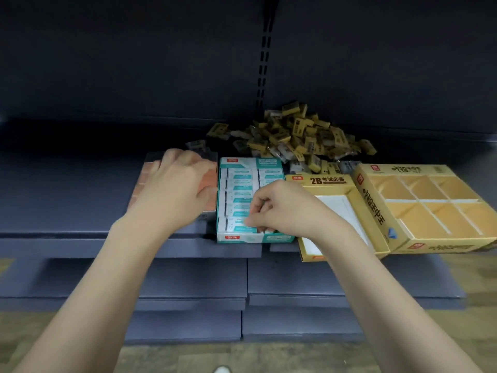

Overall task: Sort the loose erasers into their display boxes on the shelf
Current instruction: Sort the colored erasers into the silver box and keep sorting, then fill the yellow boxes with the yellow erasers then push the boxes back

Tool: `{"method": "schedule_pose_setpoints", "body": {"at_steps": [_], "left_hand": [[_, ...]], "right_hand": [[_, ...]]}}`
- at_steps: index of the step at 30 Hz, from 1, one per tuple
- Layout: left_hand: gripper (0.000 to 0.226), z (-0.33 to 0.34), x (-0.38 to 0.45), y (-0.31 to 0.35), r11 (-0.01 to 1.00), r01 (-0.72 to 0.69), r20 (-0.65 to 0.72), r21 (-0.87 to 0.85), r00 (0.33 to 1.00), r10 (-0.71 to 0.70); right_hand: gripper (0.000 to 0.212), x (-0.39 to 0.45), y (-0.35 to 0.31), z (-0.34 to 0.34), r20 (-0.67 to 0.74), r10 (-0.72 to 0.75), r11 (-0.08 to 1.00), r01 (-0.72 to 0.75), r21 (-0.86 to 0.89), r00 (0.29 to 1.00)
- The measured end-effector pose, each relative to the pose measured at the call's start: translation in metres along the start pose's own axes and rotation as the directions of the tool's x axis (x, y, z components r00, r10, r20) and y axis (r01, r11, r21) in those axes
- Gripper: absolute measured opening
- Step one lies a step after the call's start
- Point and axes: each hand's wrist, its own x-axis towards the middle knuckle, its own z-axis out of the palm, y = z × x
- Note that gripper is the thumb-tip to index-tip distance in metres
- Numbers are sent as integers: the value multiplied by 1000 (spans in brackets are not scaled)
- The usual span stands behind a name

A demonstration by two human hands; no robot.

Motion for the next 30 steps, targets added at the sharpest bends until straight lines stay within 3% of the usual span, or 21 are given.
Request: {"method": "schedule_pose_setpoints", "body": {"at_steps": [5,13,17,21,25,30], "left_hand": [[45,-3,17,5,999,-52,6,11,999,52],[40,6,87,27,958,-286,10,25,958,286],[39,23,121,53,907,-421,40,25,907,420],[39,40,144,67,813,-582,121,-14,807,579],[42,48,157,72,763,-647,163,-19,750,640],[43,56,166,78,731,-682,222,-24,709,669]], "right_hand": [[12,2,-2,-3,15,-24,997,25,-70,1000],[12,-2,30,-22,-233,-169,971,121,-208,958],[17,-10,51,-31,-329,-235,940,128,-317,915],[22,-18,67,-41,-388,-265,906,90,-413,883],[22,-18,82,-50,-466,-254,880,3,-475,848],[24,-4,96,-62,-490,-341,785,-44,-618,802]]}}
